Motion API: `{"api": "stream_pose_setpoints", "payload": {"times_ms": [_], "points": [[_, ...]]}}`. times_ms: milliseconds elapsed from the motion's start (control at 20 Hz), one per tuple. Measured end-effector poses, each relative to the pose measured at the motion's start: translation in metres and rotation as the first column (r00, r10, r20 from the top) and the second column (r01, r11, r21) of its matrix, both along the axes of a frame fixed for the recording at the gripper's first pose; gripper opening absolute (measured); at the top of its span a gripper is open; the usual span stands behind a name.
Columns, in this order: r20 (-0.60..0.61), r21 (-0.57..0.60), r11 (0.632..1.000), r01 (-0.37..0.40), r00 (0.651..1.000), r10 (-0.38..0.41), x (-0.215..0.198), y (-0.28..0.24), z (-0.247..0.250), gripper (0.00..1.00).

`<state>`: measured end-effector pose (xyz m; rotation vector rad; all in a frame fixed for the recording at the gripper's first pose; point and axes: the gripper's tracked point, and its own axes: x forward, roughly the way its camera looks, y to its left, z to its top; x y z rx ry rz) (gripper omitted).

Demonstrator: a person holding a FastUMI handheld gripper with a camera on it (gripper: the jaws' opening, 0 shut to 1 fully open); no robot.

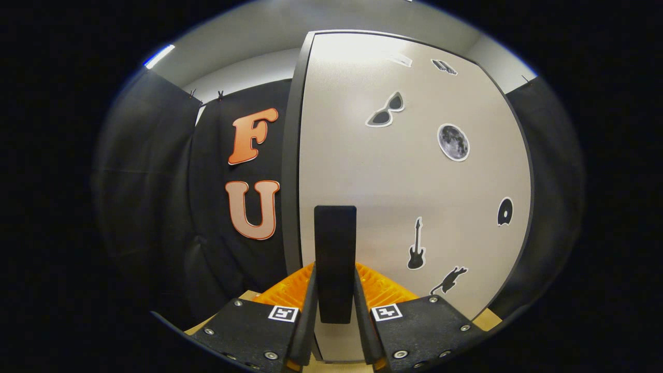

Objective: Open the shoe cabinet door, grab the shoes and put them into the shoe cabinet, then close the shoe cabinet door.

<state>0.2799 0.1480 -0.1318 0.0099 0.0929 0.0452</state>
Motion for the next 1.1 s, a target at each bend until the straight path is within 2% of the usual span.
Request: {"api": "stream_pose_setpoints", "payload": {"times_ms": [500,750,1100], "points": [[-0.054,0.022,0.999,-0.043,0.998,0.044,-0.010,0.001,0.000,0.22],[-0.069,0.038,0.998,-0.053,0.996,0.056,-0.036,-0.002,0.005,0.22],[-0.089,0.014,1.000,-0.018,0.996,0.020,-0.076,-0.020,0.010,0.22]]}}
